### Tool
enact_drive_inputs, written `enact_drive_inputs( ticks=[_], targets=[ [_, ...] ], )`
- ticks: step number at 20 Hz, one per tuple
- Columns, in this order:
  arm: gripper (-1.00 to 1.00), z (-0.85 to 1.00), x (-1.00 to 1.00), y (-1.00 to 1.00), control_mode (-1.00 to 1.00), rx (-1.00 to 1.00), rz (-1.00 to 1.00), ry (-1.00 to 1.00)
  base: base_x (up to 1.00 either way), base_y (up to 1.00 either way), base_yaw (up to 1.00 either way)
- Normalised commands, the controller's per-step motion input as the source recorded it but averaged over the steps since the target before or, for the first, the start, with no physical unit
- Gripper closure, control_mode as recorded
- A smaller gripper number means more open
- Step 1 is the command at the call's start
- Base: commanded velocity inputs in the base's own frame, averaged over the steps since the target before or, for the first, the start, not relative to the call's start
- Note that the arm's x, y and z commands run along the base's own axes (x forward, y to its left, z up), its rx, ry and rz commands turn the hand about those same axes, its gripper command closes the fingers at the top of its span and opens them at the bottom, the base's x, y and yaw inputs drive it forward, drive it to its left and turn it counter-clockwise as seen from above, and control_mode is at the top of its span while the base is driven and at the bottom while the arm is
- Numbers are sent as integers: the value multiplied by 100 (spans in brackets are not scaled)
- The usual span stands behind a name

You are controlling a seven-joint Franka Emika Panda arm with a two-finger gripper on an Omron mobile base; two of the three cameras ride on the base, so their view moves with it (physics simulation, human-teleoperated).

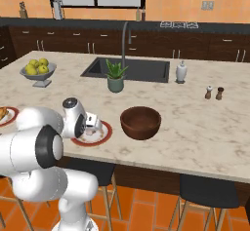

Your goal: Pick the chicken drumstick and garlic from their plates and place them in the bowl. Then put the bowl in the fridge.

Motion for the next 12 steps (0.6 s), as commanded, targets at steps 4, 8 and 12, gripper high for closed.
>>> enact_drive_inputs(
  ticks=[4,8,12],
  targets=[
    [-100,-21,25,-1,-100,0,1,2,0,0,0],
    [-100,-18,11,-1,-100,0,2,6,0,0,0],
    [-100,-27,15,0,-100,0,1,9,0,0,0]
  ],
)
